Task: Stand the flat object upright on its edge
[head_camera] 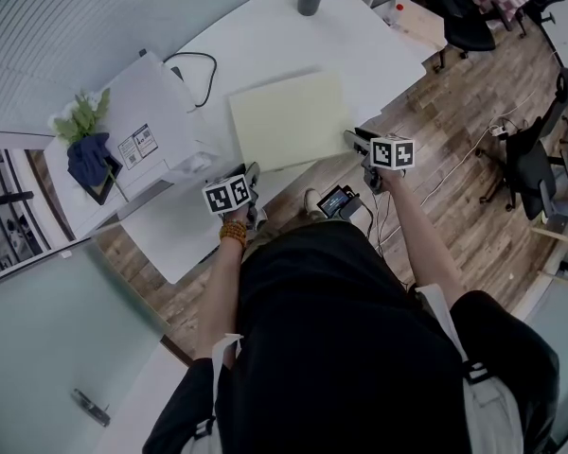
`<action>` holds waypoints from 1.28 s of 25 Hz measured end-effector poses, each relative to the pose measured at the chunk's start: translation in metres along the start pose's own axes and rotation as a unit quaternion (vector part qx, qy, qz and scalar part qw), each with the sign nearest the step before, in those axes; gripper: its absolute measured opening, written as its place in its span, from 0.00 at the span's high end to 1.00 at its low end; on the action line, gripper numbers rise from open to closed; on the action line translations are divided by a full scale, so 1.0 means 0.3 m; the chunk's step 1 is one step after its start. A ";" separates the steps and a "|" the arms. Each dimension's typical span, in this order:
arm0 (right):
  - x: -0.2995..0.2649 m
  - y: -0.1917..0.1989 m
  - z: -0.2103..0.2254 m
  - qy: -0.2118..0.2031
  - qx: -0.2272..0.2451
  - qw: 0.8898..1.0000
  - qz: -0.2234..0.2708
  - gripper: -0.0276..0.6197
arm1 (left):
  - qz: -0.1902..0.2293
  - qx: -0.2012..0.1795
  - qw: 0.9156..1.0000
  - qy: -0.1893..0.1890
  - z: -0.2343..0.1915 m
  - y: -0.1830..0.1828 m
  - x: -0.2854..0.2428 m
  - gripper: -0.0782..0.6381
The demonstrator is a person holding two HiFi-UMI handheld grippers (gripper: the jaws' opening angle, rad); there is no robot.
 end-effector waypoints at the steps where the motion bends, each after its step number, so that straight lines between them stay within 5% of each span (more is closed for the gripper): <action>1: 0.005 -0.007 -0.003 0.001 0.004 1.000 -0.001 0.74 | 0.000 0.001 1.000 0.003 0.000 0.000 -0.003 0.67; 17: 0.112 -0.097 -0.106 0.002 0.084 0.996 0.007 0.77 | -0.007 0.017 0.999 0.046 0.019 0.005 -0.021 0.68; 32: 0.197 -0.178 -0.289 -0.015 0.179 0.983 0.041 0.79 | 0.008 0.011 0.999 0.049 0.033 0.019 -0.012 0.69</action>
Point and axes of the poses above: the fingertips, and each gripper's own axes: x backward along the fingers, z to its right, y out of its underside, the point moved 10 cm from there along x, backward along the fingers, and after that the axes turned 8 degrees about -x, right-handed, at the moved point
